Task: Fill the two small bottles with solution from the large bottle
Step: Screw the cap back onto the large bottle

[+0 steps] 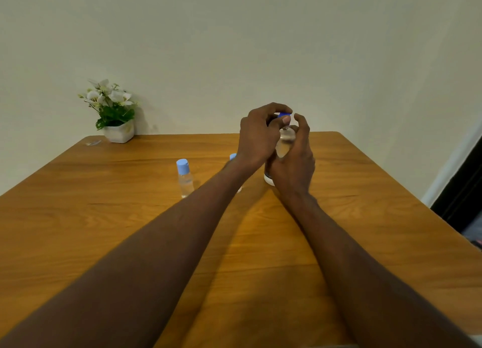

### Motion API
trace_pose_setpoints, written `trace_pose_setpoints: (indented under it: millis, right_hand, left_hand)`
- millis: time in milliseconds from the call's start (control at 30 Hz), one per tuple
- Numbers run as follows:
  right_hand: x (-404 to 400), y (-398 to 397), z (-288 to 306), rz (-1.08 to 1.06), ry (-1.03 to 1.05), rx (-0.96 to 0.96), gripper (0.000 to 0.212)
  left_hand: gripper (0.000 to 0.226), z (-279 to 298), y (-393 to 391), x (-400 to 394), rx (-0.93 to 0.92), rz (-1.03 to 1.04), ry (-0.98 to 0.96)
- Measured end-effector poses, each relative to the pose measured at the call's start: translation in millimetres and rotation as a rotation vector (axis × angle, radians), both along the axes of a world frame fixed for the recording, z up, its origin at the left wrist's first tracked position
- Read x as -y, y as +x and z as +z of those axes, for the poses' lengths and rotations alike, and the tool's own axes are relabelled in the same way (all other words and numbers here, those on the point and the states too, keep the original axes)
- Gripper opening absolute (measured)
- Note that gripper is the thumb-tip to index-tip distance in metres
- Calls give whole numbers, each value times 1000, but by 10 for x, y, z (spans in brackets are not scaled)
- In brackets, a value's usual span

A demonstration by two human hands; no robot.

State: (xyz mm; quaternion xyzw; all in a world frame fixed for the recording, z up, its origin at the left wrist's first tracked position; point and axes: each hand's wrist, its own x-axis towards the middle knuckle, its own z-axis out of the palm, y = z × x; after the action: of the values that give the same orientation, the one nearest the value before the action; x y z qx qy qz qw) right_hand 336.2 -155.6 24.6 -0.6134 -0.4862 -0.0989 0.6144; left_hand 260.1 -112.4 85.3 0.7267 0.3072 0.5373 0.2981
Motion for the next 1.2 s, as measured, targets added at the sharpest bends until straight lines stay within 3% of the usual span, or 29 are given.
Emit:
trace_pose_setpoints:
  millis: [133,300,533,833,1000,1200]
  right_hand:
    - [5,30,-7,25,-6,-44,90]
    - [7,29,-16,41,-15,-54,84]
    - [-15,49,-26,49,-9,-47,82]
    - [-39,61,-37,41,-8,-19,81]
    - [-48,66,-39,41,-7,-14,81]
    - [-59,81,-53,53,3,-28,80]
  left_hand:
    - [31,23,-31,9,-52,-31,4]
    - [19,78,-154,9,-23,-162,-68]
    - [21,114,-180,-40,-133,-138,-32]
    - [31,74,-193,-59,-124,-151,-46]
    - [20,105,-187,-29,-56,-165,-95]
    - [34,176,-131,-30,-137,-134,-52]
